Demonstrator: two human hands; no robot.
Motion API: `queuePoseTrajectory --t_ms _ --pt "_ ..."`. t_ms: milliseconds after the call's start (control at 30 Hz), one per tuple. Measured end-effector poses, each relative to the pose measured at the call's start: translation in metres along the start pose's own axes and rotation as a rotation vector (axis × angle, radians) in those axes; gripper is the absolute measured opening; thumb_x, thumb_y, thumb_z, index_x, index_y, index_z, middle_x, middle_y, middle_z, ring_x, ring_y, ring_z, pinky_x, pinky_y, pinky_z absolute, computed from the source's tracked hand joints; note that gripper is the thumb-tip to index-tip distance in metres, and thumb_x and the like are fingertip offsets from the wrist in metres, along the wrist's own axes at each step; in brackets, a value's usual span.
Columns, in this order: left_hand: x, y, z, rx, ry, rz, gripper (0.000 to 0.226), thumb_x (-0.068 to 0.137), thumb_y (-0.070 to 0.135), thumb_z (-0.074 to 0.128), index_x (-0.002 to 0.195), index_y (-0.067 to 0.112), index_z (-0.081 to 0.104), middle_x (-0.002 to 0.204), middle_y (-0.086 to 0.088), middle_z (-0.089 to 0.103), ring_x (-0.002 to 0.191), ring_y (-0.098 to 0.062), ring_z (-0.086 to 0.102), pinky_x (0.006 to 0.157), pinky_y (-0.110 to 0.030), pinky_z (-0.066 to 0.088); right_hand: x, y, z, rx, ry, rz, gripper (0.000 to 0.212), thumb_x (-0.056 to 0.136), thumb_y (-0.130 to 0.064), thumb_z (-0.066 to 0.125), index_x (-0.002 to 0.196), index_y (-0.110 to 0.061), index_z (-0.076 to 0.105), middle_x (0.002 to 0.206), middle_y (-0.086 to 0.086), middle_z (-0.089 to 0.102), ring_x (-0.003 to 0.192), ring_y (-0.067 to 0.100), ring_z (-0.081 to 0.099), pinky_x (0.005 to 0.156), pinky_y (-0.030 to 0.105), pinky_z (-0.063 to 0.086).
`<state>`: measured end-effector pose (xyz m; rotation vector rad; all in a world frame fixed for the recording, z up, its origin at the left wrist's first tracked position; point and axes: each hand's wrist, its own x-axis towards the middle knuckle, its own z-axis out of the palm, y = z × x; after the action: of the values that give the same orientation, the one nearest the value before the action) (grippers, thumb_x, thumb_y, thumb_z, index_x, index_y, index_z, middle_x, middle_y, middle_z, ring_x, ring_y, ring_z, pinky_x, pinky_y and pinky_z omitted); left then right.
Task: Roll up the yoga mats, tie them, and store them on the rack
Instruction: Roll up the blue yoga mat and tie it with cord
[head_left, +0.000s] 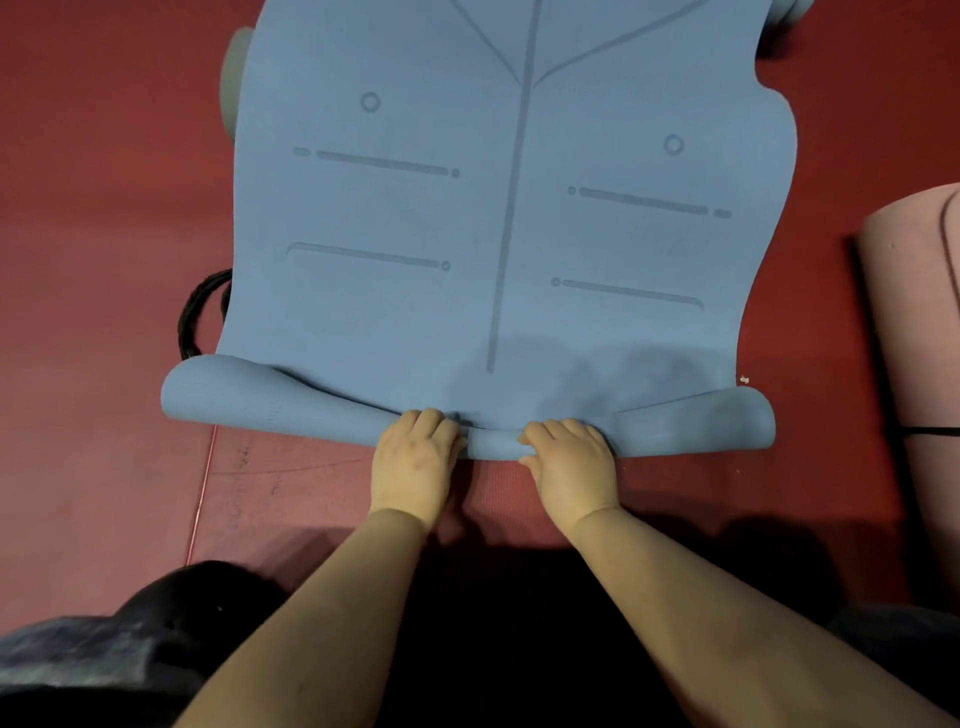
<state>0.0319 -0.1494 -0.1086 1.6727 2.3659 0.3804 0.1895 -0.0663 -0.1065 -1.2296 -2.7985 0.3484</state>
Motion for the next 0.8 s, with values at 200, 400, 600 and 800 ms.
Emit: queuePoseTrajectory --t_ms 200,400,600,800 --pt "-0.006 -0.021 0.001 0.011 -0.095 0.164 0.033 0.075 0.023 0.051 0.098 0.011 0.070 0.092 -0.004 0.067 0.080 -0.025 0.061 0.062 -0.031 0.055 0.006 0.005 -0.005 0.096 -0.008 0.010 0.038 0.042 -0.020 0.094 0.069 -0.020 0.067 0.060 -0.006 0.061 0.060 0.022 0.060 0.061 0.030 0.051" --pt "0.034 -0.019 -0.022 -0.067 -0.294 0.041 0.027 0.088 0.021 0.057 0.113 0.019 0.067 0.113 -0.001 0.062 0.104 -0.024 0.058 0.085 -0.030 0.045 0.002 0.006 -0.001 0.081 0.068 -0.028 0.043 0.055 -0.020 0.089 0.094 -0.013 0.071 0.089 0.004 0.065 0.076 0.028 0.062 0.071 0.035 0.055" --pt "0.066 -0.022 -0.033 -0.089 -0.548 -0.038 0.031 0.086 0.024 0.064 0.117 0.024 0.063 0.120 0.004 0.058 0.113 -0.016 0.051 0.091 -0.021 0.034 0.010 0.009 0.000 0.060 0.027 -0.081 0.038 0.051 -0.012 0.090 0.083 -0.015 0.069 0.077 0.001 0.062 0.066 0.026 0.059 0.057 0.032 0.054" --pt "0.028 -0.022 -0.018 0.005 -0.091 0.130 0.032 0.085 0.034 0.053 0.092 0.010 0.073 0.097 -0.008 0.066 0.085 -0.027 0.061 0.072 -0.033 0.051 0.042 0.022 -0.016 0.224 -0.209 0.077 0.025 0.082 -0.025 0.070 0.107 -0.021 0.069 0.108 -0.002 0.066 0.102 0.021 0.060 0.086 0.031 0.044"
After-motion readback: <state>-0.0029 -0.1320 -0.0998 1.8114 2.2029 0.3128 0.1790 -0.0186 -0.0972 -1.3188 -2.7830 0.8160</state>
